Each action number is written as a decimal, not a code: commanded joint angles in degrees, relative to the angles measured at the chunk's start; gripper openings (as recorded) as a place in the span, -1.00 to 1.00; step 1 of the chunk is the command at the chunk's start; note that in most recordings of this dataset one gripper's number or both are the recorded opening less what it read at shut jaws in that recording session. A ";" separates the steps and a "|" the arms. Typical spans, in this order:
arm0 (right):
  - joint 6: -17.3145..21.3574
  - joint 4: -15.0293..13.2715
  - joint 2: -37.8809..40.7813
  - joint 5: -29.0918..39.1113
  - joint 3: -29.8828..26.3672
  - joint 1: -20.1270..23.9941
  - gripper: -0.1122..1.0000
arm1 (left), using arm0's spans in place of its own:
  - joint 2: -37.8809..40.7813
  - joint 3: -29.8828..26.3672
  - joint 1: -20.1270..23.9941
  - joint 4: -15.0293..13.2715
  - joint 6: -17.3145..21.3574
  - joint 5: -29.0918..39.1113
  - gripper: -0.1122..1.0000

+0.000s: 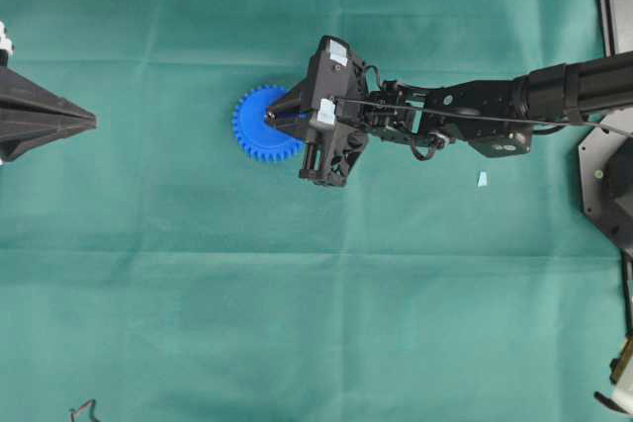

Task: Insert the shaft into the center hole of the gear.
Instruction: 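Press the shaft down into the gear hole with the right gripper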

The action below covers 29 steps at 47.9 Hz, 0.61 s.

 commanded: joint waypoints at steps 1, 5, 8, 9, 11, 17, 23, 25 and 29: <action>-0.18 0.18 -0.62 -0.35 -0.79 0.26 -0.49 | 0.44 -1.41 -0.18 0.18 -0.09 -0.26 -0.80; -0.18 0.18 -0.62 -0.35 -0.79 0.26 -0.49 | 0.53 -1.41 -0.18 0.18 -0.09 -0.26 -0.80; -0.18 0.18 -0.62 -0.35 -0.79 0.35 -0.49 | 0.44 -1.41 -0.18 0.09 -0.09 -0.26 -0.80; -0.18 0.18 -0.62 -0.35 -0.79 0.26 -0.49 | 0.53 -1.49 -0.18 0.09 -0.09 -0.26 -0.80; -0.18 0.18 -0.62 -0.35 -0.79 0.26 -0.49 | 0.53 -1.41 -0.18 0.09 -0.09 -0.26 -0.80; -0.18 0.18 -0.62 -0.53 -0.79 0.35 -0.48 | 0.53 -1.41 -0.18 0.18 -0.09 -0.26 -0.80; -0.09 0.18 -0.70 -0.62 -0.97 0.35 -0.16 | 0.44 -1.49 -0.18 0.09 -0.09 -0.26 -0.80; -0.18 0.26 -0.88 -0.62 -1.05 0.35 0.07 | 0.44 -1.49 -0.18 0.09 -0.09 -0.26 -0.80; -0.35 0.18 -1.76 -0.53 -1.05 0.35 0.52 | 0.44 -1.41 -0.18 0.18 -0.09 -0.26 -0.80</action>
